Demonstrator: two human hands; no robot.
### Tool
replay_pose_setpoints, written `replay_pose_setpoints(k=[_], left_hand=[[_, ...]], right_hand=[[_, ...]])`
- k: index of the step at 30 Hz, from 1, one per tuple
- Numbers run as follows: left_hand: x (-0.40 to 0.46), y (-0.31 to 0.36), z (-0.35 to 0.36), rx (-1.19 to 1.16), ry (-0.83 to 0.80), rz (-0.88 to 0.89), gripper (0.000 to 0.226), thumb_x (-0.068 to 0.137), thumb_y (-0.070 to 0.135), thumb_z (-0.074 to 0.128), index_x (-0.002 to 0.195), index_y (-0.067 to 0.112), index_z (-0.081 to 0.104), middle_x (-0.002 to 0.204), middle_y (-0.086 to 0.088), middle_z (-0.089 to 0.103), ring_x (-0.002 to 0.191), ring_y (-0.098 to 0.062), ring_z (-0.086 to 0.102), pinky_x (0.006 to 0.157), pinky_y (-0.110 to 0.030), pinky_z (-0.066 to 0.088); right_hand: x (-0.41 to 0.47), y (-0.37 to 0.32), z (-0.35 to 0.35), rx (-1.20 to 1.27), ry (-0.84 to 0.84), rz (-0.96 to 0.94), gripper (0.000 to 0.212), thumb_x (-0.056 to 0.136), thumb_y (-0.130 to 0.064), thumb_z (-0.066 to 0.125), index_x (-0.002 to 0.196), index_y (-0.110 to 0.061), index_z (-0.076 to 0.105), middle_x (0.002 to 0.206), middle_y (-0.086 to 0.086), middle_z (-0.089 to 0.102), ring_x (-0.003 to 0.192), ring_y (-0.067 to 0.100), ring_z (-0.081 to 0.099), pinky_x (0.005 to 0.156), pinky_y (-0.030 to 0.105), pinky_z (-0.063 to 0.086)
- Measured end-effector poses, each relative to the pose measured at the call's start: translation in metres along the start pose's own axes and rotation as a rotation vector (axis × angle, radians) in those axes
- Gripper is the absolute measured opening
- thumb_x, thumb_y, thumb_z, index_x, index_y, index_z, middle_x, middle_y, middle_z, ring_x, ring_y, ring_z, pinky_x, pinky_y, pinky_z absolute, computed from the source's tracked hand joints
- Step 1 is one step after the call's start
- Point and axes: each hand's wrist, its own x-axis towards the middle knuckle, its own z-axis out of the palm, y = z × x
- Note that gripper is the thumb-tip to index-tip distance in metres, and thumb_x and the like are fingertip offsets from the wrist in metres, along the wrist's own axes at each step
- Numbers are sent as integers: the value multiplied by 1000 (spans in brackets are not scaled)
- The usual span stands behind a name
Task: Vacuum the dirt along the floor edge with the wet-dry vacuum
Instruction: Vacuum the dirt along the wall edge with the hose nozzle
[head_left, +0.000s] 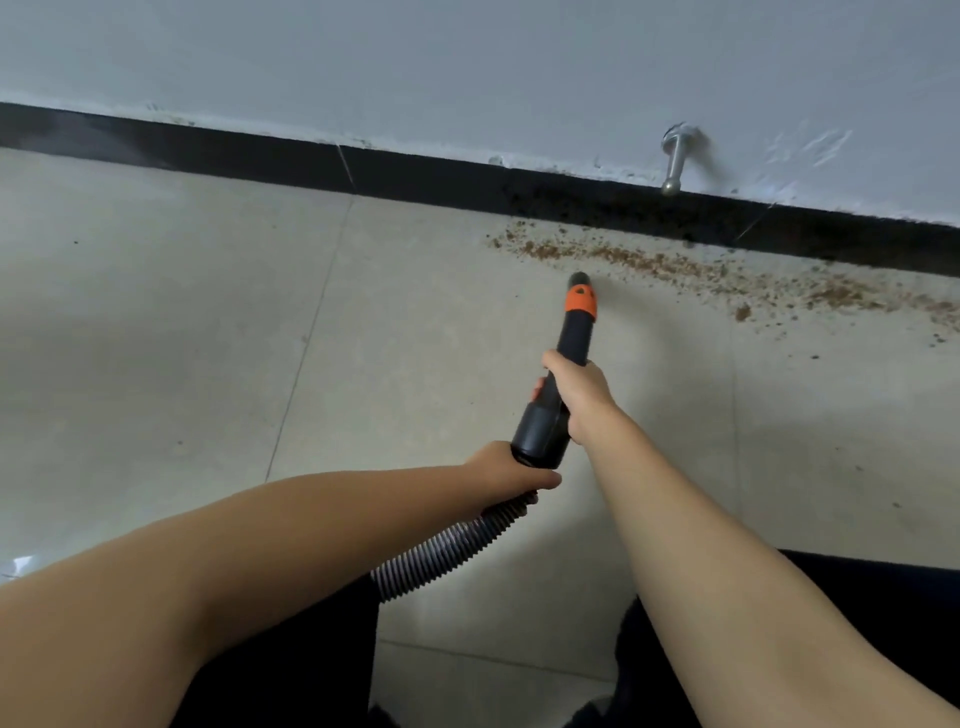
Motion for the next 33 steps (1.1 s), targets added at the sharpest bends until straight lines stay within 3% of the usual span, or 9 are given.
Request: replay_pose_setpoints(k=[5,12,18,33], left_hand=[[13,19,17,37,43,74,27,79,22,69,98,8,56,71,-6,58,59,-20,55,63,-30,51],[5,-2,-8,-140,250,55,18,79,19,66,90,11,53,66,-6,56,53,-21,53,62,-31,50],[5,-11,-47,-142,351,66,27,79,22,67,100,10,56,68,-5,59,56,-20,55,65,-32,53],[25,22,-2,38,164,83,31,77,25,66,102,12,55,75,-6,61,60,-21,56,64,-30,52]], right_hand=[[11,-20,-18,-7,43,-11,10,85,-7,56,86,-11,47,65,6,53,49,19,52,53,28,48],[8,-20,47,-167,-144,-35,9,86,-5,57,88,-8,49,61,7,51,48,18,50,48,26,47],[9,-20,90,-163,-234,-16,12,84,-6,57,92,-9,48,62,7,52,48,19,51,52,28,48],[24,-34,10,-49,42,-13,12,85,-7,56,87,-12,46,63,7,52,49,19,51,54,29,48]])
